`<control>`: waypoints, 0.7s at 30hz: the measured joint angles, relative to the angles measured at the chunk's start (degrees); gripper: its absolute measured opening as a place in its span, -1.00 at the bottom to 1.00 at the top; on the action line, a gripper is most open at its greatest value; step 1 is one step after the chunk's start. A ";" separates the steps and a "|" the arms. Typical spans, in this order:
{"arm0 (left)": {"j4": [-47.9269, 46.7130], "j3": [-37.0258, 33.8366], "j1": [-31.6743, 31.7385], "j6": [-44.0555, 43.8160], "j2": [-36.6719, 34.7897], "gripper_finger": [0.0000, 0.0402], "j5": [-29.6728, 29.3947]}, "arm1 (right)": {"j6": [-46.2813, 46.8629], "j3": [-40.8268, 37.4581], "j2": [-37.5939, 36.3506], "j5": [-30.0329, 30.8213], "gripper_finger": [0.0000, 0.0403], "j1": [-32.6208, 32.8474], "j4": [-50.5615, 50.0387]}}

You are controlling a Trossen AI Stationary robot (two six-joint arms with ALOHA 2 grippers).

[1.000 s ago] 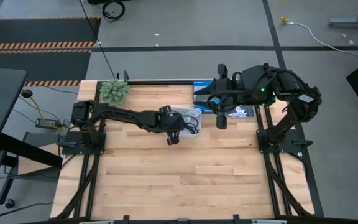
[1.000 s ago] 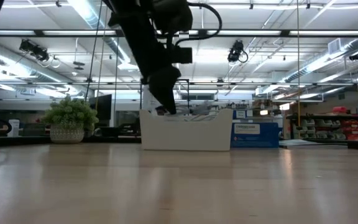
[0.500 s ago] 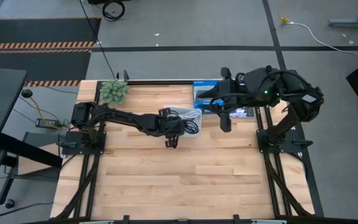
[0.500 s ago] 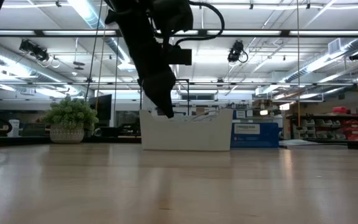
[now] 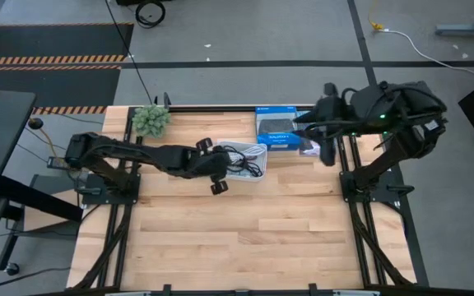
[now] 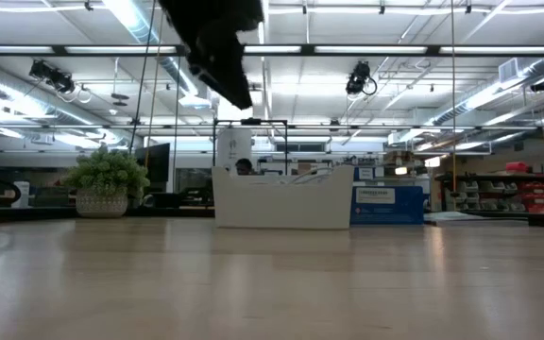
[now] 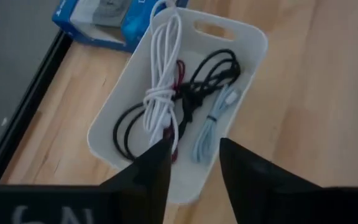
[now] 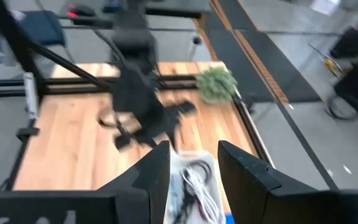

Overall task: Pick and place USB-C Cables
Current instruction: Return to Home Position

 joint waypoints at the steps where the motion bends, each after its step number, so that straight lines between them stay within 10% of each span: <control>1: -0.15 -0.67 -0.40 -0.17 -1.24 -0.32 -0.06 | 0.78 0.00 -0.54 0.69 -0.30 -0.01 -1.07; 21: 15.91 -25.42 -10.70 -19.85 -26.65 -0.85 -10.45 | 3.29 -0.04 -4.50 2.29 -0.30 2.26 -3.44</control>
